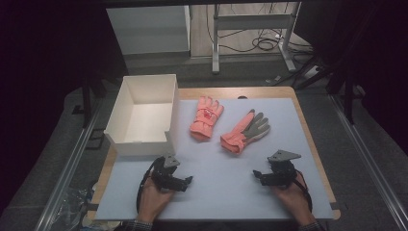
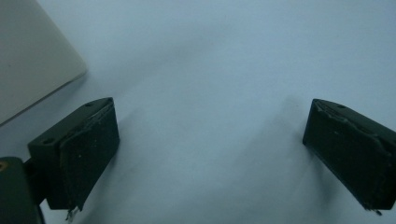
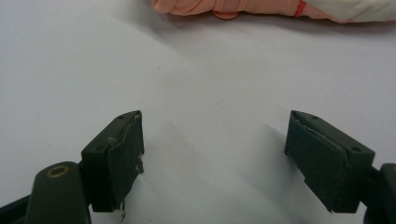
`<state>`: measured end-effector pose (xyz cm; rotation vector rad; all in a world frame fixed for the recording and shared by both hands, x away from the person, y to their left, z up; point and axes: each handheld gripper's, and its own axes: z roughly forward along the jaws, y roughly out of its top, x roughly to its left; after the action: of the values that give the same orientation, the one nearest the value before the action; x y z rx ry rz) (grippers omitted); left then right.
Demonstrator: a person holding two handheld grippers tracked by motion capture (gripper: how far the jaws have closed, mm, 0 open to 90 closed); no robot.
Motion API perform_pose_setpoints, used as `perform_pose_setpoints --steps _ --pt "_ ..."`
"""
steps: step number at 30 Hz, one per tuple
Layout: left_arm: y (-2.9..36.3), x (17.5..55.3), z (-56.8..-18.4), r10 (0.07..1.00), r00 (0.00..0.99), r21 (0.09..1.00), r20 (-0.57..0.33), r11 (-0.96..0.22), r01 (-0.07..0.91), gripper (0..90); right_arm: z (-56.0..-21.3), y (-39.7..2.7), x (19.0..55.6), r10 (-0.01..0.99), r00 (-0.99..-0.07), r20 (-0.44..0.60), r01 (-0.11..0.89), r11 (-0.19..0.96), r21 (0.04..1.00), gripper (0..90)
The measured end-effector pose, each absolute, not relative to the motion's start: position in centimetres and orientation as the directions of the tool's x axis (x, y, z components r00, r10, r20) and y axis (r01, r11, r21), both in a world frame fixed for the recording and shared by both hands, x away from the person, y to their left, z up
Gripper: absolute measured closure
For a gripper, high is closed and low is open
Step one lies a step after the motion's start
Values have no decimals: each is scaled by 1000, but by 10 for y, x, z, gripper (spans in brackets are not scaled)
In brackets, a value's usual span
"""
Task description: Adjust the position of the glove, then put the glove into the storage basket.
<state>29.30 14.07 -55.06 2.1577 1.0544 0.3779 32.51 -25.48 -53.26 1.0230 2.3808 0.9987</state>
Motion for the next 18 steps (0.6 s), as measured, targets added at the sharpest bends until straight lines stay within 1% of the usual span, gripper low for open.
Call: perform_pose_setpoints --steps 13,18 --pt "141 293 -551 778 627 697 -40 -427 575 37 -532 -255 326 739 -672 -44 488 487 724 198" --pt "141 293 -551 778 627 697 -40 -427 576 37 -531 -257 328 740 -673 -13 501 468 727 211"
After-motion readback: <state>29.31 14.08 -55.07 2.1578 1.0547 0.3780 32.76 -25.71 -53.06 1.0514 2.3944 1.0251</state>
